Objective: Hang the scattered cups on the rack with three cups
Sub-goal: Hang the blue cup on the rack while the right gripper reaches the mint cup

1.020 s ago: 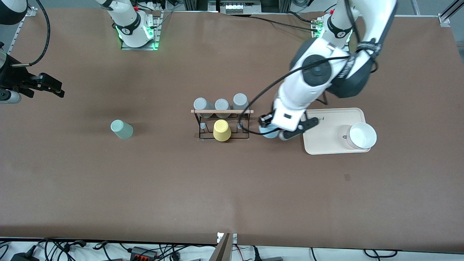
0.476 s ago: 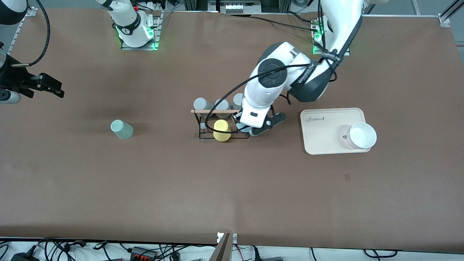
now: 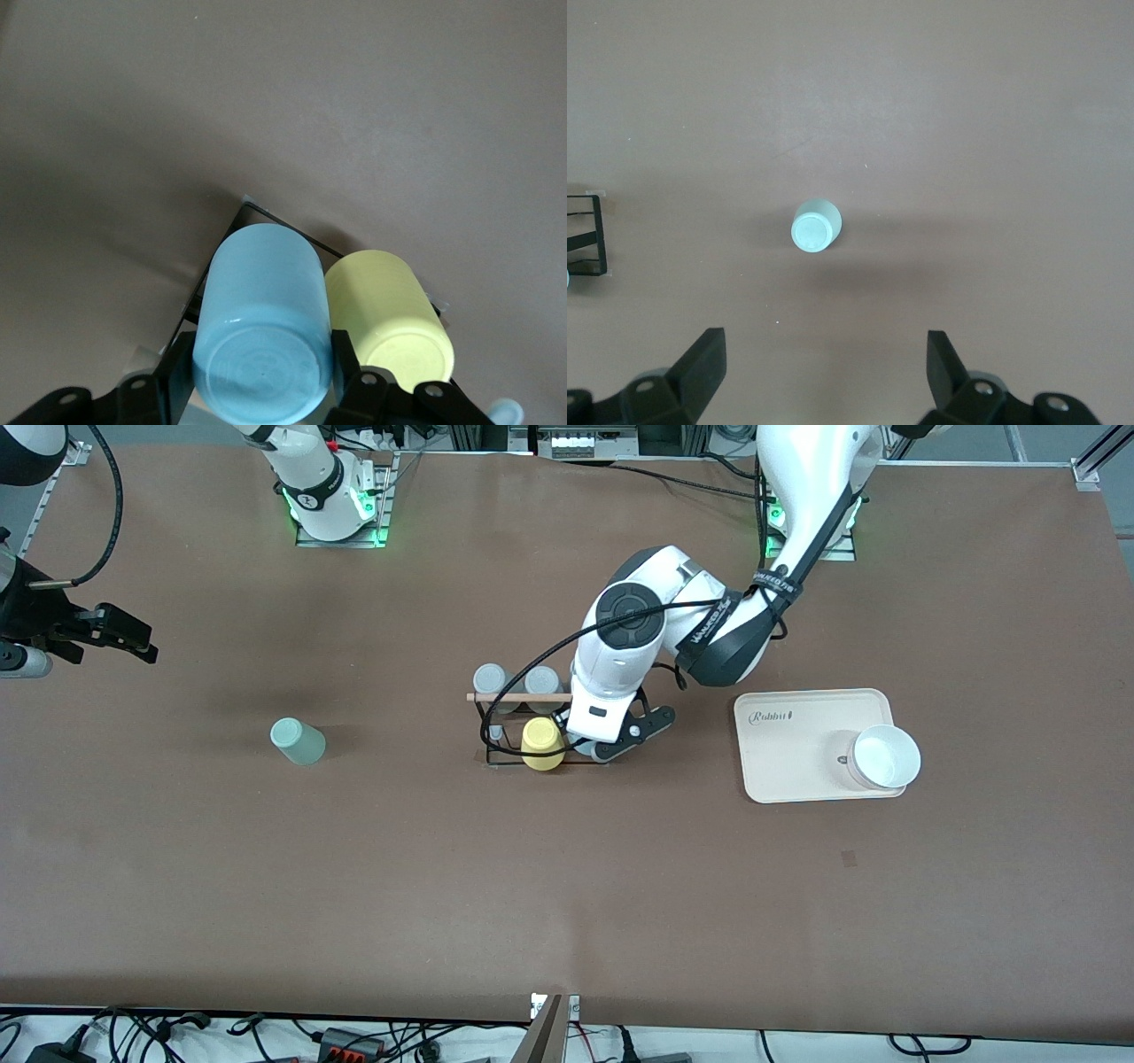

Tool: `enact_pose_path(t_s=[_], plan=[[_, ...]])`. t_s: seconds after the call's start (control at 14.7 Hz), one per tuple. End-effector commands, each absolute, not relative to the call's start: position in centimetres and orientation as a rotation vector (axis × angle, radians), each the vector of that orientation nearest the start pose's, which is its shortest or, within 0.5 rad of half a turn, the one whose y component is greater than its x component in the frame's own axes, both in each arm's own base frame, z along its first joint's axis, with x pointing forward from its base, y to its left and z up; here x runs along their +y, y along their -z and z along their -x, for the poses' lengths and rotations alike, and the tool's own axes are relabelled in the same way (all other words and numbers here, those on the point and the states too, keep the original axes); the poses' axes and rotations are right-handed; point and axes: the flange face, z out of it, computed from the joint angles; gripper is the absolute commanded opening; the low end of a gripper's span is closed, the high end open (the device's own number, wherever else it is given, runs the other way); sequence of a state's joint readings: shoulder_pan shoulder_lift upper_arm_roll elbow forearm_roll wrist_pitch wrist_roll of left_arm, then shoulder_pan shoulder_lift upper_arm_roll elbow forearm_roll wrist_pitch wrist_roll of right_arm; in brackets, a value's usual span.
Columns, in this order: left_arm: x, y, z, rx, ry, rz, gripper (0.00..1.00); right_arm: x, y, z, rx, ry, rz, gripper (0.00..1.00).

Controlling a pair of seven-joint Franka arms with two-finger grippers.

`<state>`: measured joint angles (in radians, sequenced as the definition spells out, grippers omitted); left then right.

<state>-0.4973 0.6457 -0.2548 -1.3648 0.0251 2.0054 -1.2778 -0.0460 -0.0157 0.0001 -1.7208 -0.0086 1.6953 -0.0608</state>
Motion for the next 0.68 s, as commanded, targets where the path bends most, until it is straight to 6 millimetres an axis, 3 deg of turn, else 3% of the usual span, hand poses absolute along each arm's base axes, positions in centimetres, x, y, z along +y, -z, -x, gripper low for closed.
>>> enact_pose_path(t_s=[0.0,0.27,0.61], plan=[[-46.9,-34.9,-56.1,-0.907,-0.119,3.08,0.4,-2.4,-57.4,-55.4,-0.054,-0.023,3.157,1.0],[-47.2,-32.7,-56.0,-0.91,-0.123,3.088,0.4,-1.4,-57.5,-55.5,-0.086,-0.01,3.148,1.0],[-47.5,-31.9,-55.6,-0.895,-0.131,3.088,0.43,-0.9,-57.1,-55.8,-0.098,-0.008,3.146,1.0]])
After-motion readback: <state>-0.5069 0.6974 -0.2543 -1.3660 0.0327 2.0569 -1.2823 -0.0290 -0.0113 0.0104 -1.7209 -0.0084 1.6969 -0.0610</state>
